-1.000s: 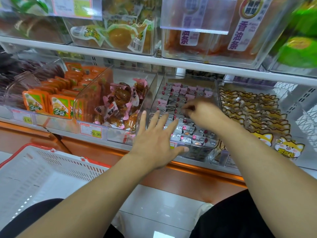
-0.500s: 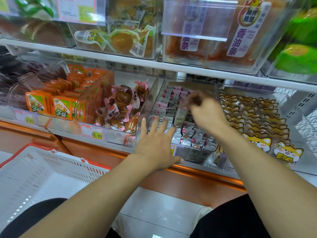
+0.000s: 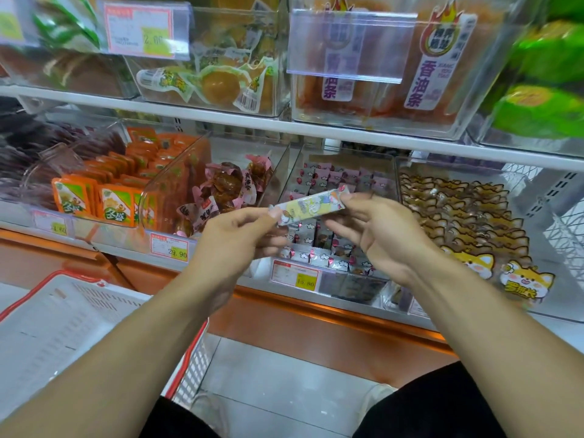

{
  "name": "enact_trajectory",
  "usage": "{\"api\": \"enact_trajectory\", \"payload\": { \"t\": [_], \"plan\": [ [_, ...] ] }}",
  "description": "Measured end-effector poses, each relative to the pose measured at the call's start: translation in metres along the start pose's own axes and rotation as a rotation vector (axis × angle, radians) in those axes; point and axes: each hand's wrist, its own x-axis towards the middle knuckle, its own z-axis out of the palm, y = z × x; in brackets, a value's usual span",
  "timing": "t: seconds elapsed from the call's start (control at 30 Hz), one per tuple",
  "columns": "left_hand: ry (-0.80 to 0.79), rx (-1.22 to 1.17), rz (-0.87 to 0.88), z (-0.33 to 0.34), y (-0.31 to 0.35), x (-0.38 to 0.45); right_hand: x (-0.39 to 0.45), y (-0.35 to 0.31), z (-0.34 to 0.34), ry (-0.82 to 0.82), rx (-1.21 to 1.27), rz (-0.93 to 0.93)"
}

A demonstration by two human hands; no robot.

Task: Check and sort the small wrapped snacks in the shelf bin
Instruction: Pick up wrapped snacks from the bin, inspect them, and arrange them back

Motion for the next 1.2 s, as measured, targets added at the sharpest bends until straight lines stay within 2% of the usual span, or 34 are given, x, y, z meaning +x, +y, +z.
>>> {"api": "enact_trajectory", "payload": {
  "t": [0.1, 0.3, 0.57, 0.63, 0.73, 0.8, 0.9, 0.97, 1.2],
  "plan": [
    [0.063, -0.02, -0.027, -0.007, -0.003, 0.004, 0.0, -0.003, -0.004, -0.028, -0.02, 0.037],
    [0.074, 0.082, 0.028, -0.018, -0.008, 0.004, 0.002, 0.0, -0.004, -0.018, -0.004, 0.066],
    [0.061, -0.033, 0.011, -0.021, -0.007, 0.002, -0.001, -0.003, -0.01, -0.196, -0.078, 0.033],
    [0.069, -0.132, -0.016, -0.02, -0.006, 0.003, -0.004, -0.006, -0.013, -0.283, -0.235, -0.068],
    [0.049, -0.297, -0.072, -0.019, -0.001, 0.004, -0.008, -0.006, -0.017, -0.335, -0.795, -0.346],
    [0.029, -0.364, -0.091, -0.02, 0.003, 0.004, -0.009, -0.002, -0.017, -0.347, -1.007, -0.475],
    [-0.011, -0.509, -0.108, -0.022, 0.007, 0.004, -0.009, 0.003, -0.014, -0.355, -1.133, -0.629],
    [-0.042, -0.567, -0.091, -0.022, 0.009, 0.002, -0.009, 0.004, -0.012, -0.341, -1.204, -0.67],
    [-0.035, -0.398, -0.056, -0.018, 0.007, -0.003, -0.009, 0.006, -0.008, -0.354, -1.234, -0.689]
  ]
}}
